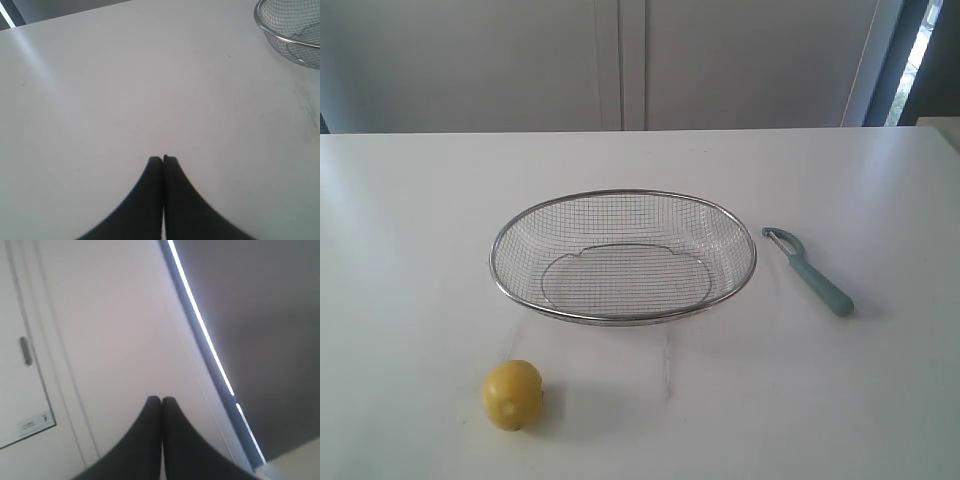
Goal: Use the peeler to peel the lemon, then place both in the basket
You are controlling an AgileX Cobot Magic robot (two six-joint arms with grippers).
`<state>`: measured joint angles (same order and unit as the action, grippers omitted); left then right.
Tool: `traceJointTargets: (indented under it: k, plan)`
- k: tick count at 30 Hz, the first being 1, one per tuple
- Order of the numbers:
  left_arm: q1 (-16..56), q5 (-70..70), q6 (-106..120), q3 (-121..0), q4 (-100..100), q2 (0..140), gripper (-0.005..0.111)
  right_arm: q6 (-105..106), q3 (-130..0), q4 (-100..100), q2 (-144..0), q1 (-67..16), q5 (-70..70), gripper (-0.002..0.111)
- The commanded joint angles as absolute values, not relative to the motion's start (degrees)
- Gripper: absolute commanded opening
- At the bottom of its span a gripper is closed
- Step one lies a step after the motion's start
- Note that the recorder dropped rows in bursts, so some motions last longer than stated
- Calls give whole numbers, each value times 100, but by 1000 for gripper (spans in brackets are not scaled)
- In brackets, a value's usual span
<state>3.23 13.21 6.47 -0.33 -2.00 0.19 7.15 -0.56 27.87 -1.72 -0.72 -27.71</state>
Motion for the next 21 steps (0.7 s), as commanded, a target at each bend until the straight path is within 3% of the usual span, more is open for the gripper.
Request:
traceJointTargets:
  k: [1, 15, 21]
  plan:
    - [297, 1297, 643, 0, -210, 0, 0, 1870, -435, 4409, -967, -94, -2731, 0]
    - [297, 1297, 643, 0, -210, 0, 0, 4045, -3324, 3934, -5239, -94, 948, 0]
    - [297, 1297, 643, 0, -210, 0, 0, 3805, -4159, 1870, -6792, -94, 1536, 0]
